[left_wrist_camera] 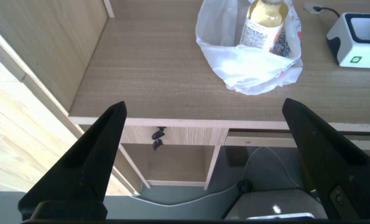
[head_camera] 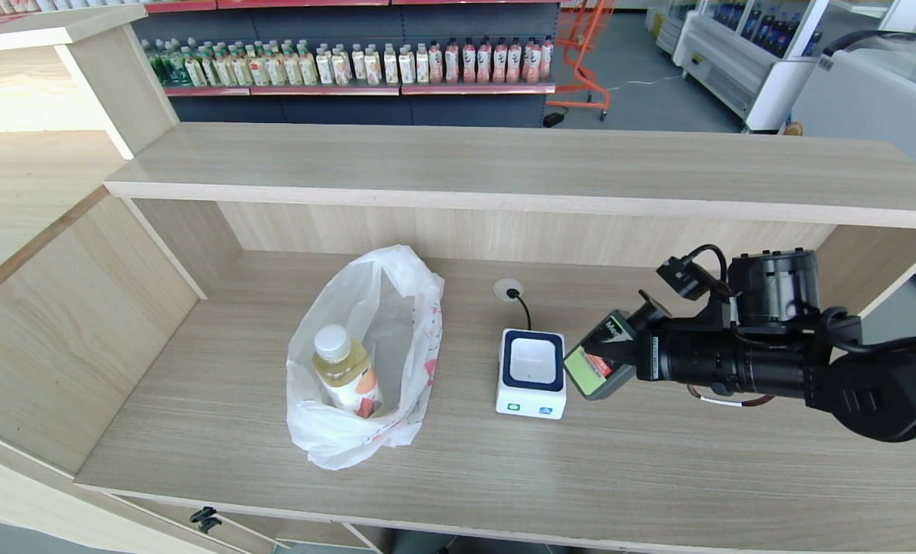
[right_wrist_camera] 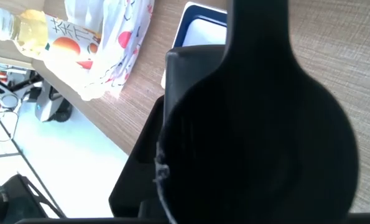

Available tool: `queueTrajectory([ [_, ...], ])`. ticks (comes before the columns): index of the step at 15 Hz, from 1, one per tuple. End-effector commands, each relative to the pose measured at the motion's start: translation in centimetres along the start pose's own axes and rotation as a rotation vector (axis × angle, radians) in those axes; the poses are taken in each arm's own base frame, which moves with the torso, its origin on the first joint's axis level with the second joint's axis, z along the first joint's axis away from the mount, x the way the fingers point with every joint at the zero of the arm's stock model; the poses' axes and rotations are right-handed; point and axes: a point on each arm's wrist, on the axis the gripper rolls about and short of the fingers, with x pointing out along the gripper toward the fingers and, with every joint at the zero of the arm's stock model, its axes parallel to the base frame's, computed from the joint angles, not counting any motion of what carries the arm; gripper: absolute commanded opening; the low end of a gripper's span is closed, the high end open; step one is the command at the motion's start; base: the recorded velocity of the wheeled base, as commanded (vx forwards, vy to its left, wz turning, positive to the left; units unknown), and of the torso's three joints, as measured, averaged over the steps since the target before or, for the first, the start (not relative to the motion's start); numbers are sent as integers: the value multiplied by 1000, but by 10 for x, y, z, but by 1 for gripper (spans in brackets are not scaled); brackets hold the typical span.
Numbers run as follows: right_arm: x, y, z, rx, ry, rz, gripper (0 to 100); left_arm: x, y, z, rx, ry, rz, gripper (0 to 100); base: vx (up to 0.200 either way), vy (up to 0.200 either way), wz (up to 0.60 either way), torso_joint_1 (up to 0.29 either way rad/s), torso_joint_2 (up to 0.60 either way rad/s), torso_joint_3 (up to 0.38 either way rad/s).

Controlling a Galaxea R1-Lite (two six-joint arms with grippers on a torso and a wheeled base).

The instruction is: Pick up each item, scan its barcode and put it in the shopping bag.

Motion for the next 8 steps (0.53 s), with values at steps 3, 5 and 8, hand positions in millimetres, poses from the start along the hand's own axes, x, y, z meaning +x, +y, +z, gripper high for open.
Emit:
queueTrajectory([
  [3,19,2,-6,-19,6,27,0,0,0,0,0,1,0,100,0,0,0,0,0,0],
  [5,27,4,-6,-28,5,40,0,0,0,0,0,1,0,100,0,0,0,0,0,0],
  [8,46,3,-5,-44,-8,57,0,0,0,0,0,1,0,100,0,0,0,0,0,0],
])
